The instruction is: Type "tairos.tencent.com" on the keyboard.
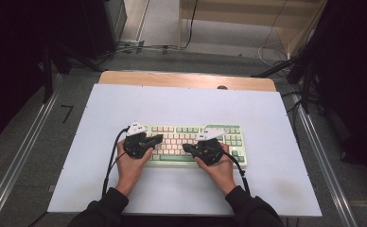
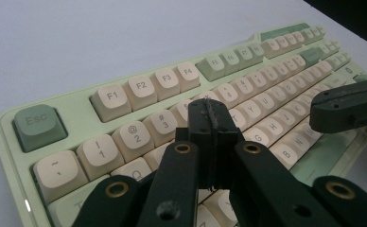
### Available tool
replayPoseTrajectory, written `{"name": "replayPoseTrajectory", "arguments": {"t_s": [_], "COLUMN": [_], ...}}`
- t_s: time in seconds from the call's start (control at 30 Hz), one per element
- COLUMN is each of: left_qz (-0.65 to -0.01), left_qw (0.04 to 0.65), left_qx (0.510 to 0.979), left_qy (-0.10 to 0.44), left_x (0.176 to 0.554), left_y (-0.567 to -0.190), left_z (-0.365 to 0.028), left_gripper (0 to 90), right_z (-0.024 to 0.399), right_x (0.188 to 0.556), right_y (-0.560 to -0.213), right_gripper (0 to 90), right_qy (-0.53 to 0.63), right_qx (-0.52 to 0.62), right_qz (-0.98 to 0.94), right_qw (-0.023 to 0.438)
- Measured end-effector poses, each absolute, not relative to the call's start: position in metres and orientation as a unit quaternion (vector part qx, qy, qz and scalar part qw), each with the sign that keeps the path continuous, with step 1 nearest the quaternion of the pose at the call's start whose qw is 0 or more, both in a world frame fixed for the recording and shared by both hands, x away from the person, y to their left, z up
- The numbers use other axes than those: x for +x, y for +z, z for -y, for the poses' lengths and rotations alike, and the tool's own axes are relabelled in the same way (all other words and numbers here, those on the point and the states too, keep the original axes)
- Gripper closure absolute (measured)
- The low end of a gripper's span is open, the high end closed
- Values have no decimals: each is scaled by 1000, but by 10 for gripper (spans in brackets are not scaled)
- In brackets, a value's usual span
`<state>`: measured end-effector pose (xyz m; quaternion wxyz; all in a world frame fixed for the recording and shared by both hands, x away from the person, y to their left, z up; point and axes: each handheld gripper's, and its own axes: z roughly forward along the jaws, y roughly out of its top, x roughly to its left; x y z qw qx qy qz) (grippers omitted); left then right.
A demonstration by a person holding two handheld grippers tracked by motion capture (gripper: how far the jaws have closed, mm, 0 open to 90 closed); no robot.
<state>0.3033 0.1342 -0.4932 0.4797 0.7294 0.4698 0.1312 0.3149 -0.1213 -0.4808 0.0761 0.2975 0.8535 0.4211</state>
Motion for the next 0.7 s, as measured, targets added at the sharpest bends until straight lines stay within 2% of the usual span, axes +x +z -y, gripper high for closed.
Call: {"name": "replayPoseTrajectory", "arguments": {"t_s": [0.7], "left_qz": [-456], "left_qw": [487], "left_qx": [736], "left_qy": [116], "left_x": [292], "left_y": [-491], "left_z": [-132], "left_gripper": [900], "right_z": [132], "right_x": [317], "right_y": [-479], "right_gripper": [882], "right_qy": [421], "right_qx": [307], "right_qz": [-849], "right_qw": [83]}}
